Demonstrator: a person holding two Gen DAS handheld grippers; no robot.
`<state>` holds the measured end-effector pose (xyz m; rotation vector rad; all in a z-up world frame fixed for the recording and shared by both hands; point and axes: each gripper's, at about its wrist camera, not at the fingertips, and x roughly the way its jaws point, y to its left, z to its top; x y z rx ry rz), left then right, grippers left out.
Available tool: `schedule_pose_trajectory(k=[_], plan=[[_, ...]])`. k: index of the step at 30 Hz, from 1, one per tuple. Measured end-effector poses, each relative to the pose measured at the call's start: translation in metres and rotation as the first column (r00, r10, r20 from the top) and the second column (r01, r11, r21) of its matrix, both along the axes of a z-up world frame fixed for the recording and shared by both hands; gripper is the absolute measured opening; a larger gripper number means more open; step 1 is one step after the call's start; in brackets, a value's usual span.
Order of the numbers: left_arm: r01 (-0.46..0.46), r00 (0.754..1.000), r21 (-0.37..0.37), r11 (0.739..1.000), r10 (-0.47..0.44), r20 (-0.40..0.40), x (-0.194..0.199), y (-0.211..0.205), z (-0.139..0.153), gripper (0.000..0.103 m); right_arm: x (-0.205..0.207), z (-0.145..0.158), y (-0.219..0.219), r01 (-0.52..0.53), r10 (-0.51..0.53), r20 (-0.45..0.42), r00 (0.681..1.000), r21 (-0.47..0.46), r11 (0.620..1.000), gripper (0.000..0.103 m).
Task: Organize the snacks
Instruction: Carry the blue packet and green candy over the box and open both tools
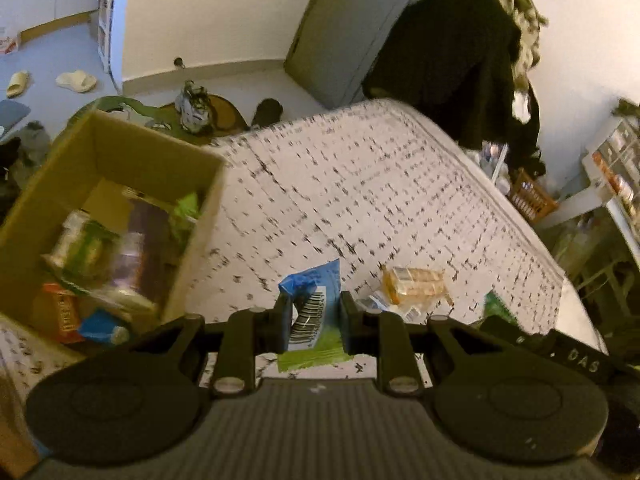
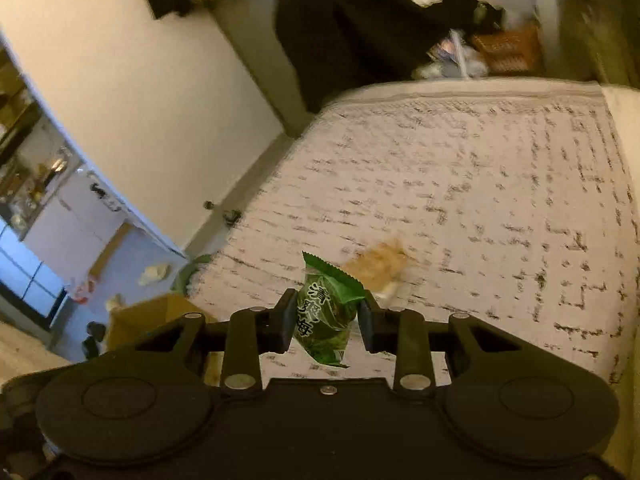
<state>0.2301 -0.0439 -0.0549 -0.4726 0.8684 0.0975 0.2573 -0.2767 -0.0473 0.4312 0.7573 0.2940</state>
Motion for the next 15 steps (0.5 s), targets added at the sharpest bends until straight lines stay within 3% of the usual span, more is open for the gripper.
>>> schedule_pose_trajectory(k=[7,15], plan=[[-0.042,0.998,-0.019,0.999,0.043,0.051,-0.032,0.037,0.022,0.022,-0.027,0.033,0.054,-0.08,0.082,0.067,0.994,-0.034,0.996,0.032],[-0.076,0.994,-0.037,0.996,0.078,0.079,-0.065,0.08,0.032,0.022,-0.051,0.038,0.1,-0.135,0.139,0.058,0.989,-0.064,0.989,0.032]])
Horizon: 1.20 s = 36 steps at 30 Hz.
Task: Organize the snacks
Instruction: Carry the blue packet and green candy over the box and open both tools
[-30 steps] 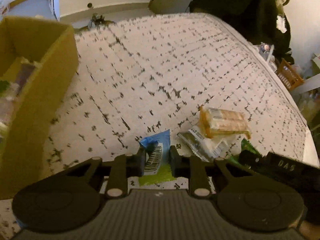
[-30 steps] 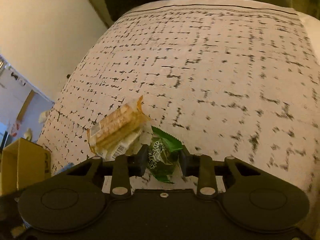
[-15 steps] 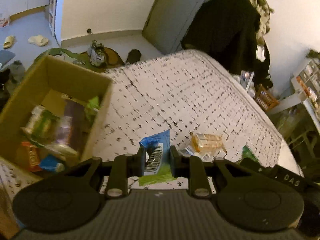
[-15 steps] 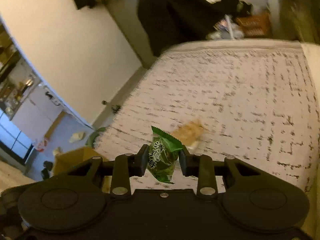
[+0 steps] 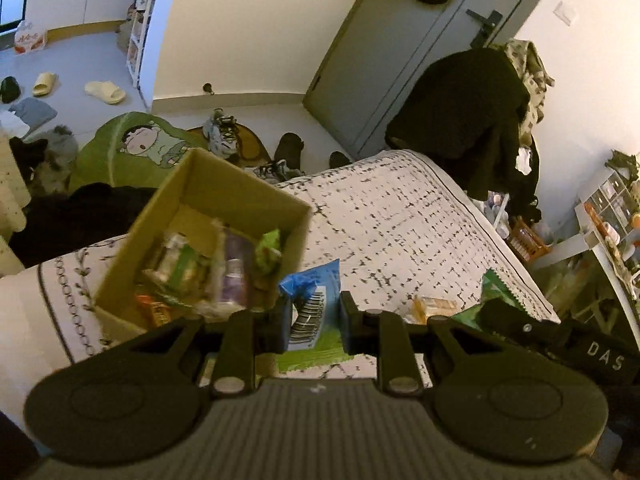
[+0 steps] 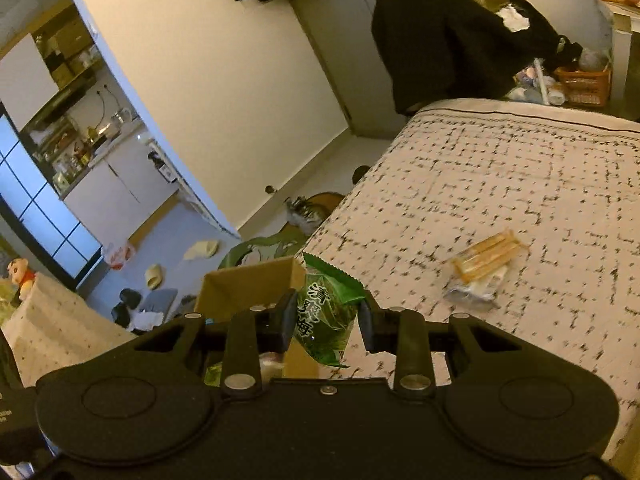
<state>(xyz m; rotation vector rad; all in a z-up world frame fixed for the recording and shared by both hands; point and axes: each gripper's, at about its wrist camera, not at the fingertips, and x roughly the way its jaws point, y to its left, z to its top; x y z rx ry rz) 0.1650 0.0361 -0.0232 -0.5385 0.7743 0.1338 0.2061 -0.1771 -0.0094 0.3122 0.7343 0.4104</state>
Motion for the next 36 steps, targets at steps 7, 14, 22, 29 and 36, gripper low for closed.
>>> schedule_pose_trajectory(k=[7,14,22,29,36], plan=[[-0.026,1.0,-0.008,1.0,0.027,0.015,-0.013,0.033,-0.002,0.022,-0.011,0.001,0.032,-0.01,0.01,-0.001,1.0,-0.021,1.0,0.032],[-0.028,1.0,-0.034,0.999,0.028,0.003,-0.015,0.06,-0.011,0.022,-0.011,-0.006,0.057,-0.027,0.027,-0.013,1.0,-0.002,1.0,0.032],[-0.028,0.999,-0.053,0.998,0.027,-0.019,-0.002,0.083,-0.025,0.022,0.002,-0.018,0.09,-0.094,0.093,-0.031,0.995,-0.005,0.996,0.032],[-0.043,0.997,-0.059,0.997,0.038,-0.072,0.011,0.094,-0.04,0.027,0.014,-0.03,0.102,-0.118,0.118,-0.073,0.99,-0.003,0.993,0.032],[-0.079,0.99,-0.041,0.996,0.074,-0.123,0.014,0.109,-0.046,0.04,0.019,-0.043,0.114,-0.172,0.17,-0.129,0.977,-0.004,0.985,0.037]])
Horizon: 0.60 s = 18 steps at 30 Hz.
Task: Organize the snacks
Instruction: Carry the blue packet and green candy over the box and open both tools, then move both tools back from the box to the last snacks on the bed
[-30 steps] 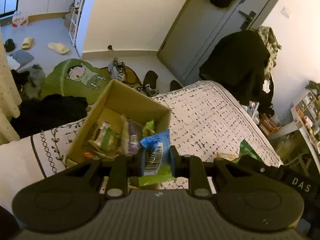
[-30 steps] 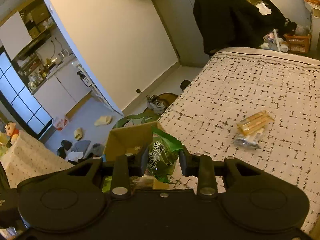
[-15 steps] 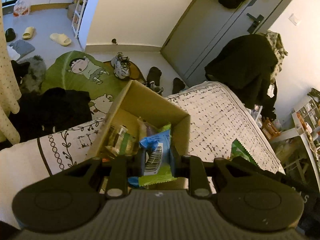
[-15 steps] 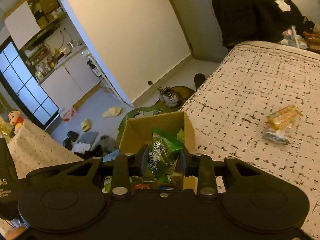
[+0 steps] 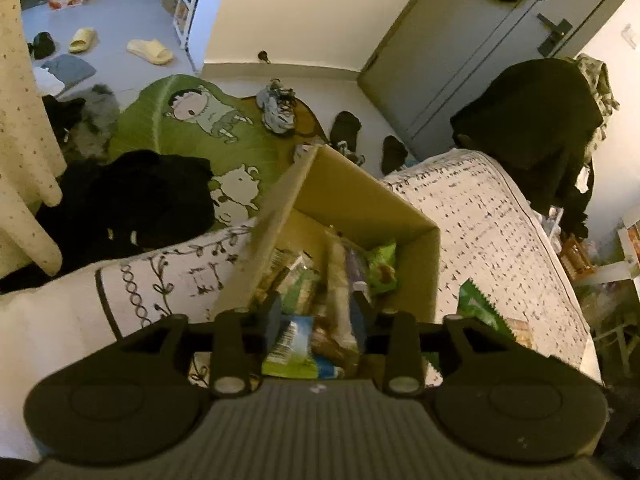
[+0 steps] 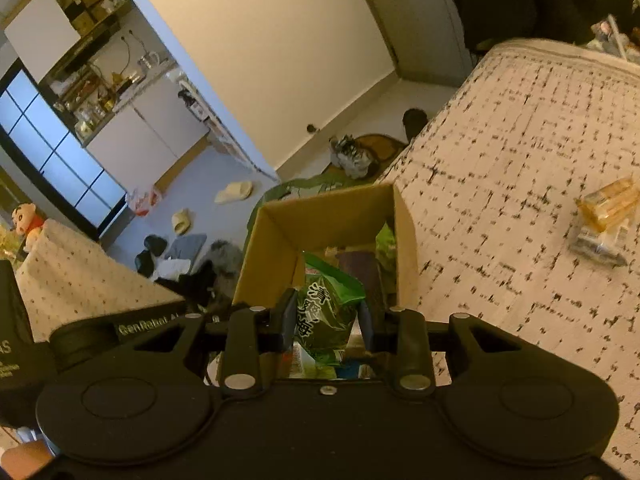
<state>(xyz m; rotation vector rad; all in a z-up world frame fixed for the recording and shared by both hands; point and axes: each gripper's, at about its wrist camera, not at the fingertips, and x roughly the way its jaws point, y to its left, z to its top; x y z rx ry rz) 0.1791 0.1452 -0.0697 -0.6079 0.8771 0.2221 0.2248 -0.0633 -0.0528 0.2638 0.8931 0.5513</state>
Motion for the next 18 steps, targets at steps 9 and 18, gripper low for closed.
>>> schedule_pose_trajectory(k=[9,18], plan=[[-0.004,1.0,0.065,0.998,0.005,-0.012,0.002,-0.007,0.007,0.067,0.004,-0.001,-0.03,0.042,-0.042,-0.017,0.999,0.022,0.999,0.059],[0.014,0.999,0.08,0.997,-0.009,-0.053,0.005,-0.027,0.011,0.084,0.012,0.017,-0.063,0.047,-0.043,0.054,0.998,-0.071,0.996,0.079]])
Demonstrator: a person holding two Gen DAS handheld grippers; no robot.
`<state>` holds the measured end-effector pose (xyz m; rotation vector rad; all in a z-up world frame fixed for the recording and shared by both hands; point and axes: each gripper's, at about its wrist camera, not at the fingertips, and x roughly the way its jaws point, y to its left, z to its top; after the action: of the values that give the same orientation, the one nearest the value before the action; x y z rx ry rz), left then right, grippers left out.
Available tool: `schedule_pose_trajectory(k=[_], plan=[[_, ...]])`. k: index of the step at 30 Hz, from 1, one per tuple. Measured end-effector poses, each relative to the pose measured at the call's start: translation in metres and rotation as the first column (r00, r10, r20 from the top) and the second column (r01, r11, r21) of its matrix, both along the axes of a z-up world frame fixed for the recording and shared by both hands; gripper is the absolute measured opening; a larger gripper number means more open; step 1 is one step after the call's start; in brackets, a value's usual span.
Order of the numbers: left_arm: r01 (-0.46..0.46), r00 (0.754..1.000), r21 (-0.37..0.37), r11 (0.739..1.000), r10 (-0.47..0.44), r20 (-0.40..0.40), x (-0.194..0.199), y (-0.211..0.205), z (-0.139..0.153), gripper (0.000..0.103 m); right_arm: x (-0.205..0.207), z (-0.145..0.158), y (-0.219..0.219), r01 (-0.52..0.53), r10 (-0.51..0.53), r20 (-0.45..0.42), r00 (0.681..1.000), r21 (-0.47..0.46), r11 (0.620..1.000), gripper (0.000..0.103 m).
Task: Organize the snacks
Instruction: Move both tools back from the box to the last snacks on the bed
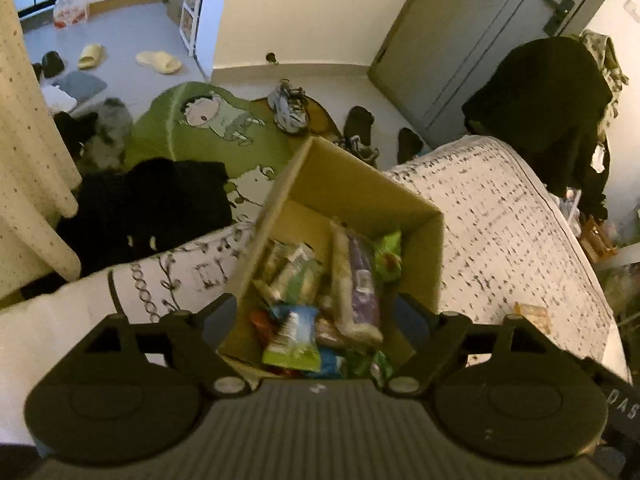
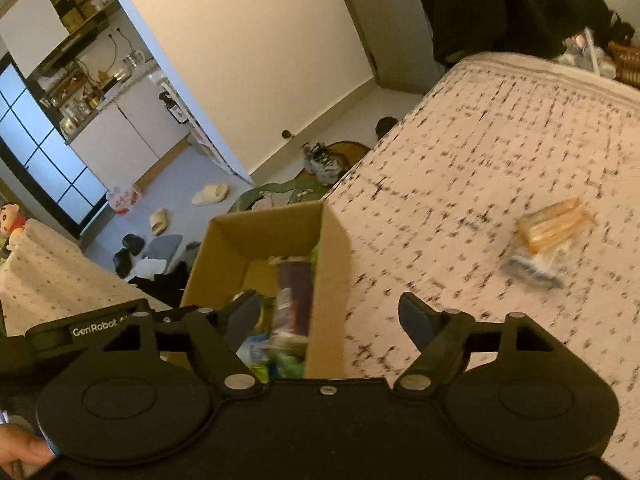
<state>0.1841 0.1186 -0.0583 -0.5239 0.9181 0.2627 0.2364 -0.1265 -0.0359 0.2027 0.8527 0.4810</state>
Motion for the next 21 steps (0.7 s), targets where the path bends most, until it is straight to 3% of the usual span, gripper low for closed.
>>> schedule_pose_trajectory(k=[4,5,9,11,16,21], plan=[[0.008,1.0,0.024,1.0,-0.009,0.021,0.0,-0.013,0.006,0.086,0.005,0.012,-0.02,0.007,-0.005,0.057,0.998,-0.044,0.999,0.091],[0.011,1.0,0.021,1.0,-0.012,0.026,0.0,-0.016,0.007,0.092,0.007,0.016,-0.027,0.014,-0.01,0.074,0.997,-0.053,0.999,0.092],[0.022,0.998,0.032,0.999,-0.024,0.057,0.003,-0.031,0.012,0.097,0.019,0.02,-0.055,0.07,-0.062,0.087,0.994,-0.089,0.994,0.093],[0.041,0.996,0.044,0.998,-0.044,0.074,0.005,-0.04,0.015,0.103,0.024,0.021,-0.07,0.094,-0.088,0.089,0.992,-0.071,0.993,0.093],[0.066,0.992,0.036,0.997,-0.069,0.105,0.015,-0.063,0.017,0.103,0.041,0.019,-0.105,0.177,-0.175,0.065,0.982,-0.025,0.984,0.093],[0.107,0.985,0.043,0.993,-0.111,0.13,0.024,-0.093,0.019,0.103,0.056,-0.004,-0.137,0.282,-0.282,-0.012,0.959,0.039,0.959,0.093]])
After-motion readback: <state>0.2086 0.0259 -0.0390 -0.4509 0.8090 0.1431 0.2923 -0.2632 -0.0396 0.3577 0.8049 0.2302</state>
